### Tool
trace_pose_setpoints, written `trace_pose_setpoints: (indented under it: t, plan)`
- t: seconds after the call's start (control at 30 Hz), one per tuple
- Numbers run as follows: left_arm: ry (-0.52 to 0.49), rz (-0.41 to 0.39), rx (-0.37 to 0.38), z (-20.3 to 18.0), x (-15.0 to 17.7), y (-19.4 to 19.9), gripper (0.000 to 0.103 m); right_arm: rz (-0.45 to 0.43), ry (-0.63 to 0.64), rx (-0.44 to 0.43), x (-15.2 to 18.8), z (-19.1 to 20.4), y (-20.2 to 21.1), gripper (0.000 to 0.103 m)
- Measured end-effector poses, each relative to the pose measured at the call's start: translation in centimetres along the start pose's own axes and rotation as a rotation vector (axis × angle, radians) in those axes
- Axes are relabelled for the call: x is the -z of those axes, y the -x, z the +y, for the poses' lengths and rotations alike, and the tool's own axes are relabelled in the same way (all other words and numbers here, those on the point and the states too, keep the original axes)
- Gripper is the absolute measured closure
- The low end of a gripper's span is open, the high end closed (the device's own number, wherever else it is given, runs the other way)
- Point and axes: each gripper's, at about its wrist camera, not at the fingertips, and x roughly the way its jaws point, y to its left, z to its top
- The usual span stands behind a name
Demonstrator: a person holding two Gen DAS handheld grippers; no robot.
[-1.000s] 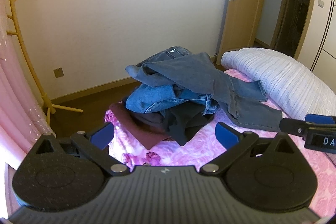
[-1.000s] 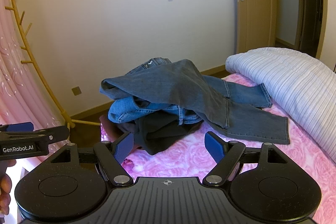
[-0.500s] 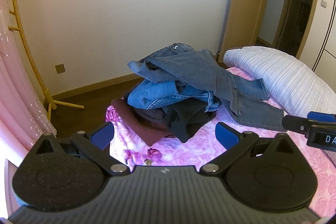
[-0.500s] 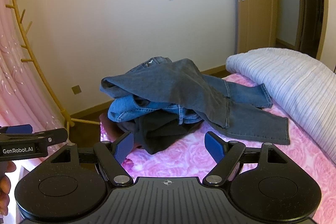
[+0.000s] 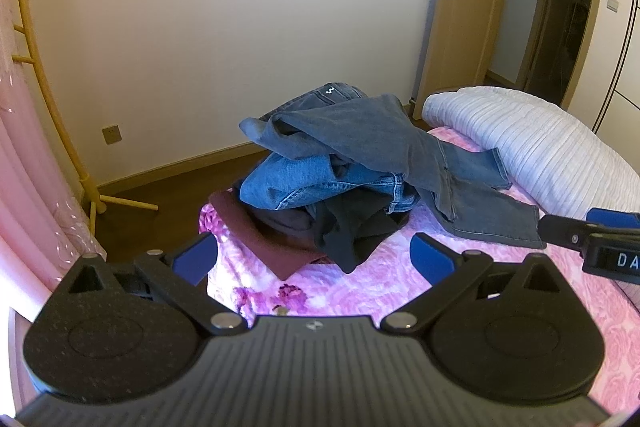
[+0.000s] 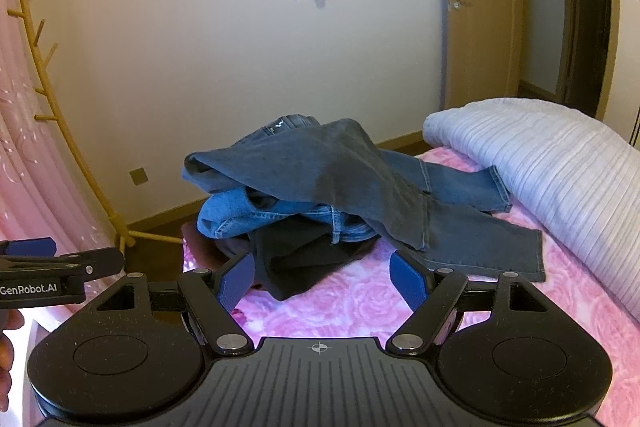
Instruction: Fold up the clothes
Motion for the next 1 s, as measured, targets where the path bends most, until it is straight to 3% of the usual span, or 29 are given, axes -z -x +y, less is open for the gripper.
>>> trace_pose_setpoints:
  t: [0.43, 0.67, 1.0]
  plan:
    - [0.000, 0.002, -0.003, 0.13, 0.05, 0.06, 0.002, -0.001, 0.009, 0.001, 0.01, 0.10, 0.01, 0.025]
    - [-0.002, 0.004, -0.009, 0.24, 0.08, 0.05, 0.002, -0.016, 0.014, 0.003, 0.05, 0.10, 0.01, 0.011]
    - [-0.006, 0.010, -0.031, 0.16, 0.26, 0.27, 0.002, -0.005, 0.005, -0.014, 0.11, -0.04, -0.49, 0.010]
